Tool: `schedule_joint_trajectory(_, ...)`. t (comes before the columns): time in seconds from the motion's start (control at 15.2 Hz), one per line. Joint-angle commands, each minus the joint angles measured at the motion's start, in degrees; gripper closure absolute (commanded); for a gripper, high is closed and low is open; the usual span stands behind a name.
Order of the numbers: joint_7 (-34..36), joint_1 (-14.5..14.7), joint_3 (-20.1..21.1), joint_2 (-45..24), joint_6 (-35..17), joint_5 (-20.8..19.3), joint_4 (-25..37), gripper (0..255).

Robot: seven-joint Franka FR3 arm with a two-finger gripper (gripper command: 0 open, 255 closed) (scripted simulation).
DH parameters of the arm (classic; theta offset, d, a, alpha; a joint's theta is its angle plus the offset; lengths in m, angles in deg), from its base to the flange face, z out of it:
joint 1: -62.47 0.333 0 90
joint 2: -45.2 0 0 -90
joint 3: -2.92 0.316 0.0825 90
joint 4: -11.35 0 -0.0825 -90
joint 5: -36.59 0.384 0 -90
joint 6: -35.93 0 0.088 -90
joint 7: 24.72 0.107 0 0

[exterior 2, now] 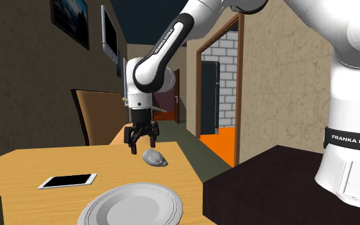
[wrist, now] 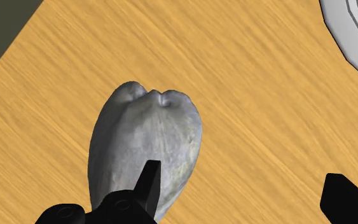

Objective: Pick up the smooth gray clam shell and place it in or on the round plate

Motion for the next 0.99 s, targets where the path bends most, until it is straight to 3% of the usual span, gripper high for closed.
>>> schedule_joint_trajectory(0.0, 0.2, 0.1, -0.3, -1.1, -1.1, -0.4, 0.0, 0)
schedule_joint_trajectory(0.59, 0.3, 0.3, -0.6, -2.1, -1.9, -0.7, 0.2, 0)
schedule_joint_trajectory(0.66, 0.3, 0.3, -0.6, -2.1, -1.9, -0.7, 0.2, 255)
schedule_joint_trajectory(0.92, 0.3, 0.3, -0.6, -2.1, -1.9, -0.7, 0.2, 255)
